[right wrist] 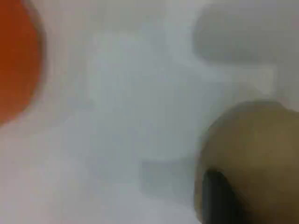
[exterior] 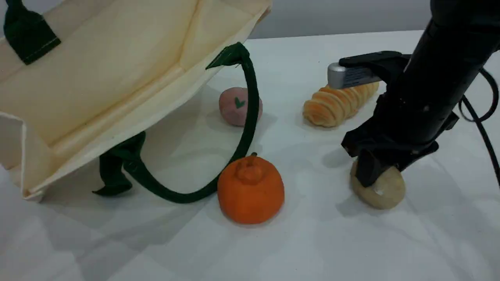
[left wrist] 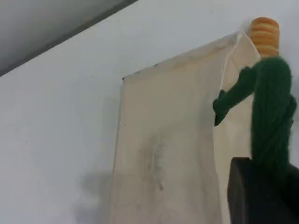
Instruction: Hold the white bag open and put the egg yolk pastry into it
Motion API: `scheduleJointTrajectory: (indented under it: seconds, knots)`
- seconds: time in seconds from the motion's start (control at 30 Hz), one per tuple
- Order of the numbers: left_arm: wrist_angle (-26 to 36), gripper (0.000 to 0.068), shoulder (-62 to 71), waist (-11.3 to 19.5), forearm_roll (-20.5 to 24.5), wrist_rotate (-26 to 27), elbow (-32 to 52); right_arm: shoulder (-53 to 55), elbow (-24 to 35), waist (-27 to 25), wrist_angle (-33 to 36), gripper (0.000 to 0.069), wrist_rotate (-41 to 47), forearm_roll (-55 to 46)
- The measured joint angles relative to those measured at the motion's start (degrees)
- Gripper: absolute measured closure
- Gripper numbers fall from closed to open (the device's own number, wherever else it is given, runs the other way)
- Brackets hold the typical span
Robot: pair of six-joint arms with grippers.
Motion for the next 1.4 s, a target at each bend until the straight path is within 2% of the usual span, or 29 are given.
scheduleJointTrajectory:
  seconds: [0.1, 0.3, 0.5, 0.63, 0.87, 1.0, 1.23, 1.4]
  knots:
    - [0.0, 0.059, 0.0, 0.0, 0.06, 0.15, 0.0, -3.49, 0.12, -0.13, -0.07, 0.0442, 0.12, -0.22]
    - [0.0, 0.059, 0.0, 0.0, 0.06, 4.65, 0.0, -13.72, -0.04, -0.08, 0.94, 0.0451, 0.38, 0.28]
    - [0.0, 0.059, 0.0, 0.0, 0.06, 8.3, 0.0, -25.35, -0.04, -0.08, 4.57, 0.0454, 0.38, -0.14]
    - [0.0, 0.059, 0.0, 0.0, 0.06, 8.6, 0.0, -32.18, -0.04, -0.08, 6.6, 0.0455, 0.06, -1.01]
    - [0.0, 0.059, 0.06, 0.0, -3.13, 11.49, 0.0, -42.46, -0.1, 0.35, 9.51, 0.0459, -2.96, 1.05]
    - [-0.04, 0.059, 0.11, -1.57, -4.36, 14.44, 0.0, -45.31, -0.1, 3.88, 9.25, 0.0459, -6.47, 4.21]
    - [0.02, 0.059, 0.11, -5.68, -4.18, 16.31, 0.0, -45.27, -0.05, 12.76, 8.91, 0.046, -6.64, 4.07]
    - [0.02, 0.059, 0.11, -6.0, -4.17, 16.47, 0.0, -44.66, -0.05, 19.16, 5.8, 0.0463, -6.46, 4.07]
